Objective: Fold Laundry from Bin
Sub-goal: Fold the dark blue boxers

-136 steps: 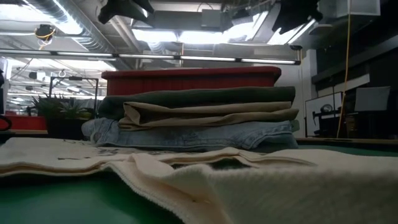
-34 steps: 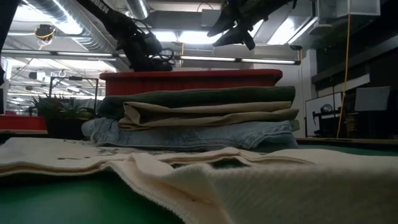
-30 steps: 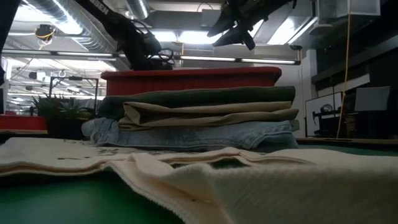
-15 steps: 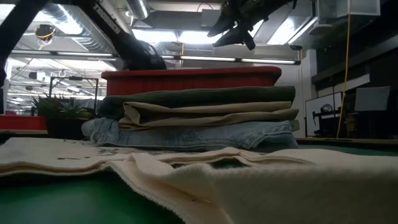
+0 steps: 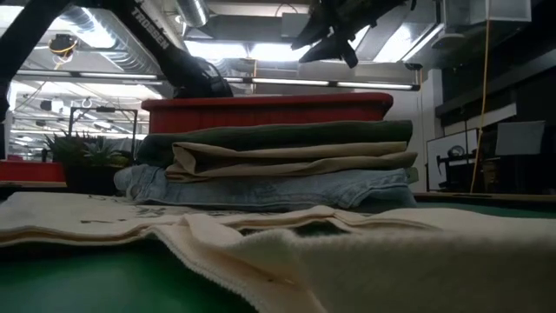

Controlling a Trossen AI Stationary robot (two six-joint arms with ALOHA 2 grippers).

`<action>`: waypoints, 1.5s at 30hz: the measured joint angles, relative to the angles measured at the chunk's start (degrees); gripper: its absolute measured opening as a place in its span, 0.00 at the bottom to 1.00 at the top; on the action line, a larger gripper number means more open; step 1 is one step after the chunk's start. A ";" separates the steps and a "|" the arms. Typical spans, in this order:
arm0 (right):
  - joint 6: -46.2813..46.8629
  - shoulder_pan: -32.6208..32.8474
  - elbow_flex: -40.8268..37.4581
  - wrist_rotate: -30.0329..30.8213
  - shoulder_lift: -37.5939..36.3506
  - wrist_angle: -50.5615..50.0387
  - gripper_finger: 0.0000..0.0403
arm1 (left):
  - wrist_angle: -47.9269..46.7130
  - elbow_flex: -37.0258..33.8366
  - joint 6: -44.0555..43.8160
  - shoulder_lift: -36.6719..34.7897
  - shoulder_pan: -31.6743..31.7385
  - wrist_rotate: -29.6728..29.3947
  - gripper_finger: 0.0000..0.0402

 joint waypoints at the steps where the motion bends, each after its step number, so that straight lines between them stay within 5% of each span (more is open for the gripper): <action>1: -0.06 0.00 0.00 0.00 -0.21 0.10 0.41 | 0.01 0.00 -0.44 -0.02 0.00 0.46 0.02; 19: -0.20 -0.04 0.00 -1.44 -9.97 -10.89 0.41 | 9.56 0.07 -3.05 -9.35 0.29 2.99 0.00; 33: -2.08 -0.07 0.00 -0.84 -13.52 -15.09 0.41 | 33.93 0.07 -20.85 -10.20 0.22 17.39 0.00; 45: -12.01 -0.04 0.02 13.38 -14.97 -13.15 0.41 | 54.09 0.11 -38.73 -10.20 -1.30 23.27 0.00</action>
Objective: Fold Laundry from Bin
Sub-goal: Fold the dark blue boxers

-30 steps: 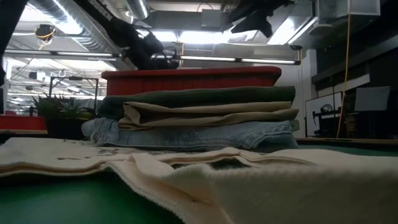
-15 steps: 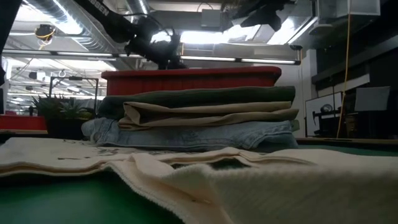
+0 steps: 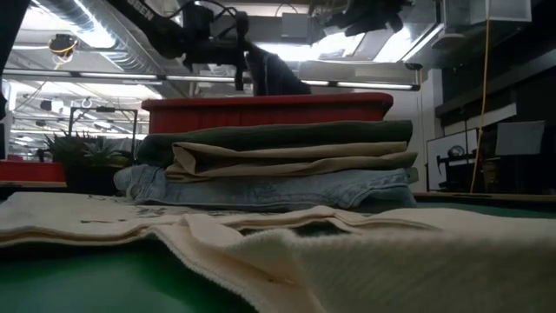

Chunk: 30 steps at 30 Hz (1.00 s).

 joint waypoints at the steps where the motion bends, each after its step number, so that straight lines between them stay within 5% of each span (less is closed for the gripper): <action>1: -0.34 -0.02 0.00 0.82 0.10 0.87 0.41 | 1.29 0.00 -1.19 0.00 -0.37 0.04 0.00; 18: -10.10 -0.02 0.00 1.63 4.73 13.89 0.41 | 21.42 0.00 -15.75 0.00 -7.88 -0.34 0.00; 30: -12.20 0.00 -0.03 -2.97 8.00 16.42 0.41 | 24.27 0.00 -17.66 0.00 -11.10 -0.45 0.00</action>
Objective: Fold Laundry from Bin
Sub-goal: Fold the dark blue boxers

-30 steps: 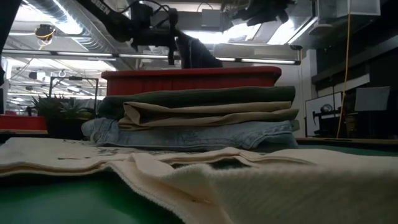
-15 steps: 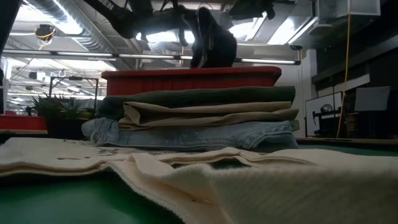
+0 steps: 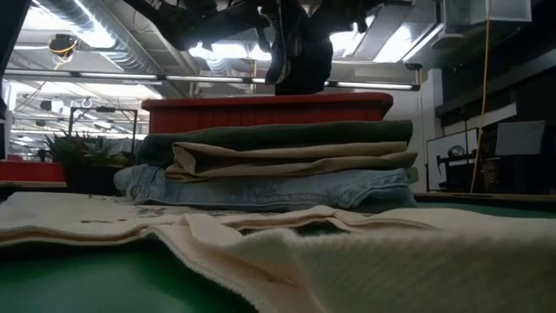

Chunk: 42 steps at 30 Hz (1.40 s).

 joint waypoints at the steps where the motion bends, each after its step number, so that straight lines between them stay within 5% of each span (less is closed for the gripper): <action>1: 0.00 0.00 0.03 -0.41 0.35 0.55 0.41 | 0.00 0.00 0.01 0.00 -0.27 0.00 0.00; 30: -4.49 0.00 0.01 4.05 3.01 2.98 0.40 | -0.04 0.00 -0.02 0.02 -6.76 1.81 0.00; 42: -4.00 0.07 0.01 3.06 2.33 1.32 0.03 | -0.04 0.00 -1.23 0.02 -6.63 3.40 0.00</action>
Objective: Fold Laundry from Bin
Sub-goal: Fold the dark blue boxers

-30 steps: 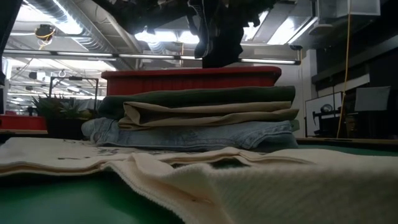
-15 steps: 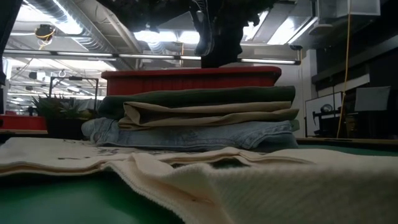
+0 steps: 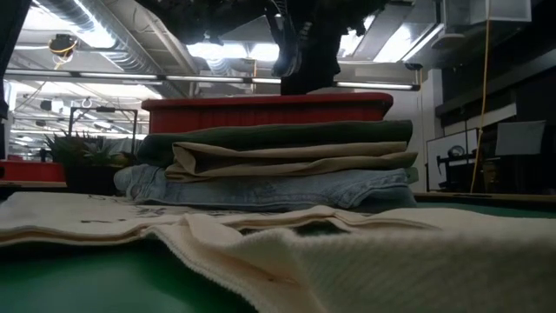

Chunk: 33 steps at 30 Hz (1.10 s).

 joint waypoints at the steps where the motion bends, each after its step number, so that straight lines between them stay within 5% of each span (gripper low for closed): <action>1: 1.33 0.00 0.00 -0.03 -0.46 -0.90 0.04 | 0.02 0.00 0.36 0.00 0.16 0.50 0.00; 13: 18.98 -0.07 0.00 -3.71 -13.00 -14.69 0.03 | -0.44 0.00 9.50 0.00 1.52 1.02 0.06; 24: 22.43 -0.07 0.11 -6.44 -22.13 -1.67 0.01 | -2.99 0.00 23.10 0.04 1.16 -0.91 0.07; 33: 18.96 -0.07 5.73 -5.05 -21.53 -1.49 0.01 | -7.02 0.00 30.82 0.04 1.34 -5.02 0.24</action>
